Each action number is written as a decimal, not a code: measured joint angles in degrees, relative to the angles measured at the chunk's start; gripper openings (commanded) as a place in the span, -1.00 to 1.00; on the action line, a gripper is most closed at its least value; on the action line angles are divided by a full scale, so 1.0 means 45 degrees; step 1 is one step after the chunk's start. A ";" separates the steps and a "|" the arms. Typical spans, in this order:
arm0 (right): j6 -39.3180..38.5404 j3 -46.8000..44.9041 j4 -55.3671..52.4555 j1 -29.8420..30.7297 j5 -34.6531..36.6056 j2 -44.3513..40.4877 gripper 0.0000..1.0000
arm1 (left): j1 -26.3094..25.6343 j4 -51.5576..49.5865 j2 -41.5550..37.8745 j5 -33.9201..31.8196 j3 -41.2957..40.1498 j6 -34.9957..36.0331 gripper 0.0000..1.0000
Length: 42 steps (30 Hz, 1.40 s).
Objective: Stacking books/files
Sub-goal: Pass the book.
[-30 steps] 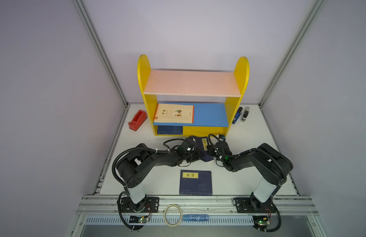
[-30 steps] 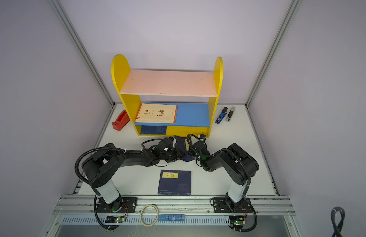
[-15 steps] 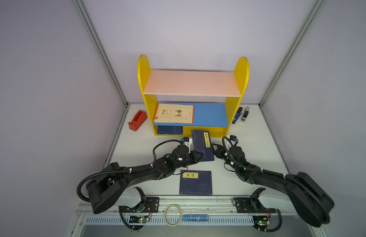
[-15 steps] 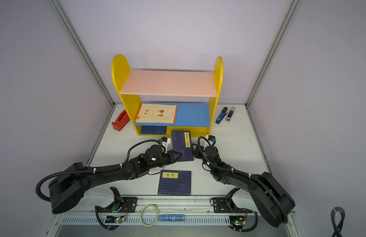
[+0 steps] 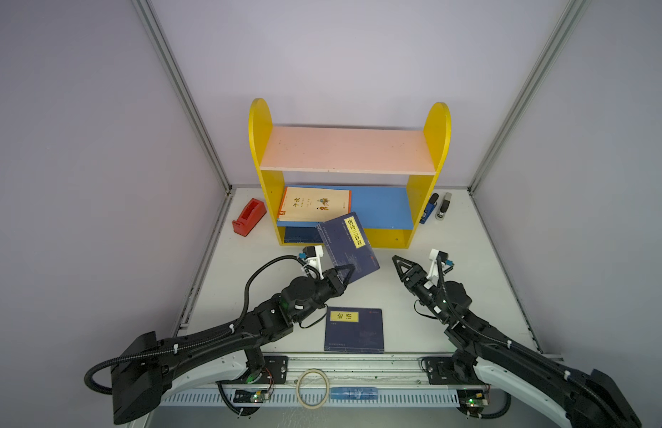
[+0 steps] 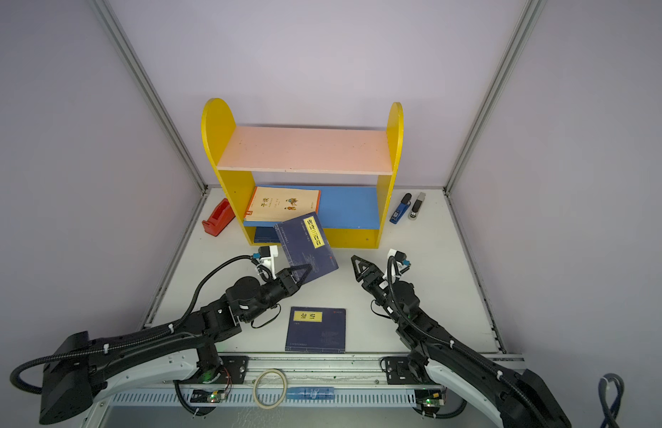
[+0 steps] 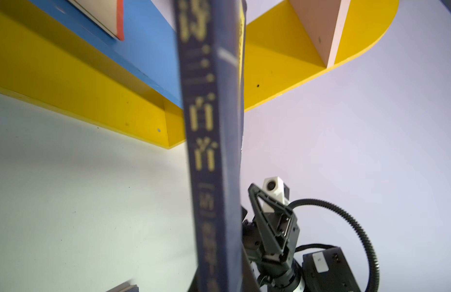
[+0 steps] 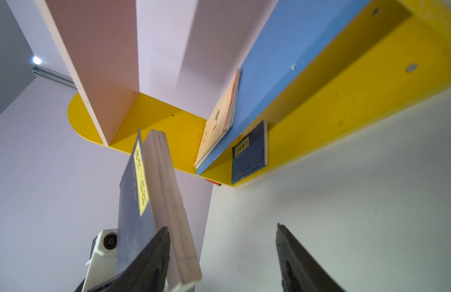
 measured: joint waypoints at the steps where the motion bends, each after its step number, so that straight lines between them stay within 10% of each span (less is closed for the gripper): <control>1: 0.0214 -0.0044 0.0223 0.0223 0.0015 0.0063 0.40 | -0.0073 -0.0005 -0.0083 -0.0257 -0.0053 -0.0097 -1.00; 21: 0.2030 0.0967 0.5294 0.3847 0.0845 0.5105 0.29 | -0.1088 0.0223 -0.0151 -0.2123 -0.0423 -0.1054 -1.00; 35: 0.2579 0.1010 0.8995 0.3847 0.0155 0.7310 -1.00 | -0.1681 0.0593 0.0039 -0.2739 -0.0665 -0.0937 -0.98; 42: 0.2516 0.1010 0.8874 0.3857 0.0053 0.7033 -1.00 | -0.1389 0.0515 -0.1151 -0.2579 -0.1005 -0.0743 0.21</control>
